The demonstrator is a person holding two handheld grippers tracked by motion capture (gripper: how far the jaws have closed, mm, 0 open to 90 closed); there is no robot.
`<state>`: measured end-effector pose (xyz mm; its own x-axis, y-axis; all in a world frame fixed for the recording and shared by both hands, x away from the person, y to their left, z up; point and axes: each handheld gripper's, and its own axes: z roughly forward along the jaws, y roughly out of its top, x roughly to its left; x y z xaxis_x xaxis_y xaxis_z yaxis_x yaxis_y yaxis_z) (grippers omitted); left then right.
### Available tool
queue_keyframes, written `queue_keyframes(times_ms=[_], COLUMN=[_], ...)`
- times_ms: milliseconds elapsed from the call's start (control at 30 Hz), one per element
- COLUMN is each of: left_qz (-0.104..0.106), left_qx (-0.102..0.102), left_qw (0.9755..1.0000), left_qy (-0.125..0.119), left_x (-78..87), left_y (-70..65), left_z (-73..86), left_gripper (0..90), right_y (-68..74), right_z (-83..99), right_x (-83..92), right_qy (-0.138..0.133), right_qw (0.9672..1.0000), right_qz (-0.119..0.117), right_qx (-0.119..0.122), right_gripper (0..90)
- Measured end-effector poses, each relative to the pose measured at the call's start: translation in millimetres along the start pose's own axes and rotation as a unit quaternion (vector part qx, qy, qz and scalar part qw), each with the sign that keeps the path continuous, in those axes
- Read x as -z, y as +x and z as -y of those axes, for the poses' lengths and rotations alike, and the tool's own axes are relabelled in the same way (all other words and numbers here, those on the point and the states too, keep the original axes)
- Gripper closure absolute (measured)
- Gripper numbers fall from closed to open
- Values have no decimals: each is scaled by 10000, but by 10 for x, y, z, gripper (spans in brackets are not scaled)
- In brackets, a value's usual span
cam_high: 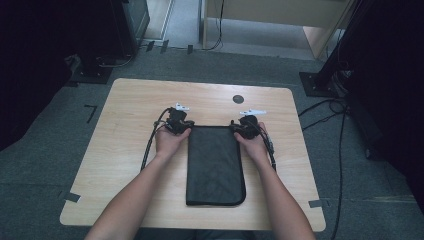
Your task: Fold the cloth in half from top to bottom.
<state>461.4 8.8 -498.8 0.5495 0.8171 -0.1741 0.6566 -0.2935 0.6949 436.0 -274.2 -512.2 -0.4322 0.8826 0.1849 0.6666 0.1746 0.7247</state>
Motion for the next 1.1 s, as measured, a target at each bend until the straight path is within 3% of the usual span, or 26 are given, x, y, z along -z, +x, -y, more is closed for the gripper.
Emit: queue_keyframes(times_ms=[67, 133, 167, 233, 300, 367, 400, 467, 500, 567, 633, 767, 933, 1100], left_qz=[-41, -271, -271, -380, -410, -346, -273, -222, -186, -172, -169, -170, 105, 250], left_qx=[11, -40, -40, 49, 163, 106, -53, -151, -242, -403, -602, -712, -624, -701], left_qw=[10000, 9996, 9996, 9992, 9988, 9984, 9973, 9964, 9955, 9941, 9922, 9907, 9886, 9868], left_qy=[8, -39, -39, -107, -201, -442, -683, -803, -893, -993, -1080, -1148, -1363, -1438], left_x=[28, 128, 128, 215, 319, 439, 560, 621, 676, 763, 864, 961, 1200, 1382], left_y=[37, 146, 146, 241, 327, 358, 344, 329, 307, 253, 161, 94, -12, -109], left_z=[-19, -102, -102, -192, -294, -382, -442, -459, -466, -458, -409, -346, -216, -57], left_gripper=[880, 881, 881, 882, 882, 880, 880, 879, 878, 878, 878, 877, 875, 875], right_y=[79, 161, 161, 293, 339, 438, 446, 446, 423, 415, 436, 529, 647, 708], right_z=[-52, -130, -130, -286, -346, -509, -549, -575, -605, -610, -602, -553, -442, -333], right_x=[-24, -53, -53, -86, -88, -48, -14, 28, 127, 225, 314, 474, 696, 832], right_qy=[-14, -159, -159, -397, -467, -711, -811, -950, -1135, -1281, -1319, -1381, -1449, -1507], right_qw=[10000, 9999, 9999, 9992, 9989, 9970, 9961, 9950, 9935, 9917, 9911, 9898, 9880, 9864], right_qz=[19, 0, 0, -8, 11, 169, 191, 176, 70, -51, -37, -29, -50, -207], right_qx=[61, 66, 66, 63, 98, 253, 286, 239, 102, 63, 189, 342, 539, 618], right_gripper=[819, 819, 819, 819, 819, 819, 819, 819, 819, 818, 818, 818, 818, 817])
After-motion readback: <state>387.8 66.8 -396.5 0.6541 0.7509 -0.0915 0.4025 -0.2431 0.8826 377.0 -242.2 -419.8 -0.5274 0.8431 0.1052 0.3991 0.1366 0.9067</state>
